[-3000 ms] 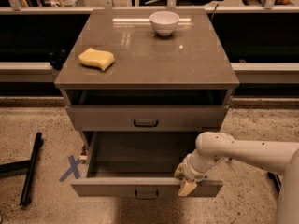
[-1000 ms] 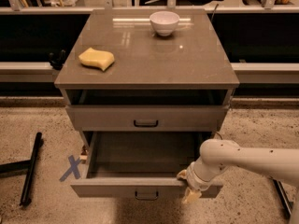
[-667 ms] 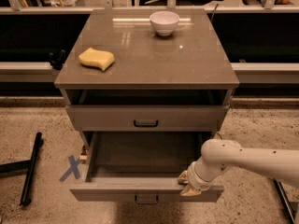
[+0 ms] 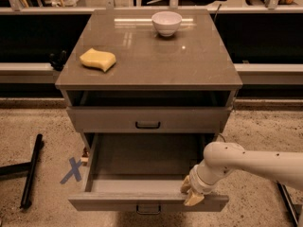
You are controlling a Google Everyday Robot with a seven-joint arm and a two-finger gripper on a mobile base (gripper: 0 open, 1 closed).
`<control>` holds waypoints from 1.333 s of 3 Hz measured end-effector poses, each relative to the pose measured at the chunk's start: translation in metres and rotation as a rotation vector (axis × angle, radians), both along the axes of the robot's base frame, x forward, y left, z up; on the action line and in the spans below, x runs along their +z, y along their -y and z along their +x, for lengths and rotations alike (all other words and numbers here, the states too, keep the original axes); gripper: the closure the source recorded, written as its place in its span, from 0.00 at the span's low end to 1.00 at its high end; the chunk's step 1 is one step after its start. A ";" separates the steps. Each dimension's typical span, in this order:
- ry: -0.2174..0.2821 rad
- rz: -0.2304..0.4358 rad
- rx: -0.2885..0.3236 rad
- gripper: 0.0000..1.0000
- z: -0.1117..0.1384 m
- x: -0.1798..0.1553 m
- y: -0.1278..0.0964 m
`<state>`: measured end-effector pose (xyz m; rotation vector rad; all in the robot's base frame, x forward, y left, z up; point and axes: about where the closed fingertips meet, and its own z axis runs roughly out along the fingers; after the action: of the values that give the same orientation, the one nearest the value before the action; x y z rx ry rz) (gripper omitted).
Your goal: Open middle drawer
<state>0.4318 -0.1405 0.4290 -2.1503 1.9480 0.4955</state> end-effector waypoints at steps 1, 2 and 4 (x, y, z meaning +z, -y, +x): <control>-0.003 0.001 0.001 0.25 -0.001 -0.001 -0.001; 0.010 0.006 -0.008 0.02 0.003 0.006 0.007; 0.091 0.023 -0.117 0.00 0.039 0.048 0.066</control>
Offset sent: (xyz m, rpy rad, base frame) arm 0.0139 -0.0205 0.0212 0.0148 -0.0389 -0.0269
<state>0.4708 -0.2067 0.4769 -1.9948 1.9934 0.3913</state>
